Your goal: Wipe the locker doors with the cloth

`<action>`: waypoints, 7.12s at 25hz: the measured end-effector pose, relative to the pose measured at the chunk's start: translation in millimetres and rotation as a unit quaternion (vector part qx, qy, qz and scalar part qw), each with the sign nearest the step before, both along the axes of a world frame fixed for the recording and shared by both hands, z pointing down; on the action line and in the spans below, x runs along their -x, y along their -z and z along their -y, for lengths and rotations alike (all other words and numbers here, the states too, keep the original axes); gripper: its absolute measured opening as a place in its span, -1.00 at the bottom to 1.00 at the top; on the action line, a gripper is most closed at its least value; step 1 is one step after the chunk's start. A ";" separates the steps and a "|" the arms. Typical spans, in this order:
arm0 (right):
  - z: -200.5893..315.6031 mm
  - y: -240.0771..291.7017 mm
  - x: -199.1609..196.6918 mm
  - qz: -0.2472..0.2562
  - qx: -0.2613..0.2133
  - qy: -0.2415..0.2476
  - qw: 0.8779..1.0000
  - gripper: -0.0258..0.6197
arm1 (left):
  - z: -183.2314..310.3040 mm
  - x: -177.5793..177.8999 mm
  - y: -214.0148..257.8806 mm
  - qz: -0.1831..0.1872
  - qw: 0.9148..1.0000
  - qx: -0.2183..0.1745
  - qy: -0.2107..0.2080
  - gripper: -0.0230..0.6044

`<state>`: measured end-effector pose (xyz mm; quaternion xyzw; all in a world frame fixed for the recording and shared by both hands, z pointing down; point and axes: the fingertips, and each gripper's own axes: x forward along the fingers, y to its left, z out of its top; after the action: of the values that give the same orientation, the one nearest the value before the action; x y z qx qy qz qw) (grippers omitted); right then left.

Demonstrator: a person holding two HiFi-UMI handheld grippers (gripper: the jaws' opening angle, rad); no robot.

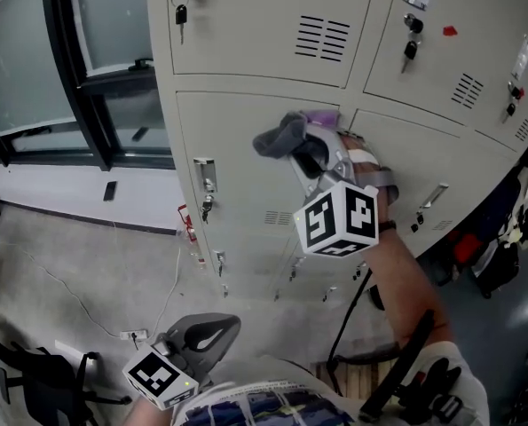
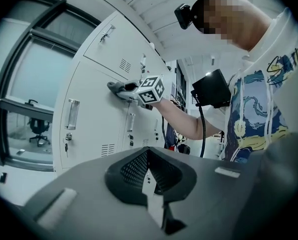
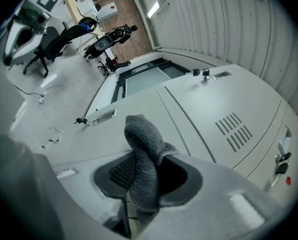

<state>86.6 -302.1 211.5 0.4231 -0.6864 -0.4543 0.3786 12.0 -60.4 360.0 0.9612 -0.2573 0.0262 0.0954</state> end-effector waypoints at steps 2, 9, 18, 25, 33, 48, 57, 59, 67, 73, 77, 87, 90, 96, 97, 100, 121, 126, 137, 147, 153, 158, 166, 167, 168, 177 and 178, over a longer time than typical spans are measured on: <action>-0.1 -20.6 -0.6 0.002 0.018 -0.001 1.000 -0.56 | 0.6 2.8 -1.3 -0.001 1.000 0.002 0.004 -0.92; 1.8 -97.3 -0.3 -0.005 0.085 -0.006 0.996 -0.56 | 2.5 2.1 -3.8 0.001 1.000 0.005 0.005 -0.93; 3.5 -204.5 4.4 -0.024 0.174 -0.010 0.984 -0.57 | 1.9 1.6 -6.2 0.003 1.000 0.009 0.008 -0.92; 4.4 -278.6 3.7 -0.038 0.232 -0.017 0.972 -0.57 | 2.0 2.7 -9.1 0.004 1.000 0.013 0.014 -0.93; 4.7 -339.3 1.5 -0.047 0.290 -0.023 0.956 -0.57 | 2.1 6.7 -11.6 0.001 1.000 0.018 0.025 -0.93; -41.3 -139.2 28.1 0.009 0.166 0.033 0.986 -0.57 | -0.5 8.7 -14.0 -0.013 1.000 0.019 0.010 -0.92; -31.7 22.3 32.2 0.038 0.002 0.025 0.999 -0.57 | -9.0 12.3 -13.6 -0.011 1.000 0.015 -0.007 -0.92; -22.3 33.9 35.0 0.035 -0.014 0.024 0.999 -0.57 | -10.0 15.0 -13.8 -0.011 1.000 0.015 -0.006 -0.92; 3.0 -1.0 29.8 0.033 0.022 0.008 0.999 -0.56 | -10.8 28.3 -14.8 -0.007 1.000 0.015 0.008 -0.92; 3.9 -72.6 26.8 0.023 0.084 0.002 0.996 -0.57 | -12.2 29.6 -16.6 -0.002 1.000 0.019 0.006 -0.93; 4.3 -112.7 27.4 0.022 0.117 0.002 0.993 -0.57 | -11.5 29.6 -19.1 0.002 1.000 0.023 0.005 -0.92; 5.0 -210.4 26.7 0.001 0.189 -0.004 0.982 -0.57 | -9.3 26.3 -20.9 0.000 1.000 0.026 0.006 -0.92; 5.7 -239.1 27.7 -0.006 0.209 -0.003 0.978 -0.57 | -7.6 26.6 -22.0 0.005 1.000 0.023 0.007 -0.92; 6.3 -296.1 27.9 -0.022 0.259 -0.007 0.966 -0.57 | -5.2 25.7 -24.0 0.012 1.000 0.017 0.008 -0.92; 6.1 -305.5 27.8 -0.025 0.268 -0.007 0.963 -0.57 | -5.3 25.8 -24.2 0.012 1.000 0.018 0.009 -0.92; 6.5 -330.5 28.0 -0.035 0.290 -0.005 0.956 -0.57 | -5.1 25.9 -24.7 0.009 1.000 0.020 0.012 -0.92; -28.3 -16.7 50.6 0.033 0.054 0.043 0.997 -0.57 | -10.8 27.7 -18.2 -0.016 1.000 0.016 -0.009 -0.93; -10.3 39.5 56.7 0.024 -0.011 0.031 0.999 -0.56 | -16.0 28.4 -15.3 -0.012 1.000 0.006 -0.016 -0.92; 8.6 -37.8 60.6 -0.024 0.043 0.013 0.999 -0.57 | -19.0 48.5 -14.9 -0.016 1.000 0.011 0.006 -0.92; 9.9 -140.1 60.0 -0.045 0.127 0.008 0.991 -0.57 | -19.0 49.6 -16.7 -0.005 1.000 0.010 0.006 -0.92; 10.2 -205.5 59.0 -0.048 0.181 0.005 0.982 -0.57 | -18.6 50.5 -18.0 0.000 1.000 0.006 0.006 -0.92; 10.9 -252.3 62.2 -0.053 0.215 0.006 0.975 -0.57 | -16.8 50.4 -19.0 -0.004 1.000 0.013 0.015 -0.92; 10.0 -323.9 61.5 -0.071 0.280 0.005 0.957 -0.57 | -13.4 50.3 -20.3 -0.001 1.000 0.012 0.021 -0.92; 10.0 -330.9 61.9 -0.075 0.287 0.006 0.955 -0.57 | -13.1 50.2 -20.4 -0.001 1.000 0.013 0.022 -0.92; 10.0 -337.2 62.3 -0.078 0.294 0.006 0.953 -0.57 | -12.7 50.0 -20.3 -0.002 1.000 0.014 0.024 -0.92; -1.7 -322.5 61.3 -0.090 0.301 0.008 0.949 -0.57 | -13.1 53.0 -19.6 -0.004 0.999 0.013 0.029 -0.92; -5.3 -308.1 61.6 -0.087 0.293 0.010 0.952 -0.57 | -13.0 53.0 -19.5 -0.005 0.999 0.012 0.029 -0.92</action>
<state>25.1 -296.8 519.6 0.2457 -0.7582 -0.2721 0.5392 -41.0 -47.4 379.6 0.9522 -0.2843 0.0218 0.1093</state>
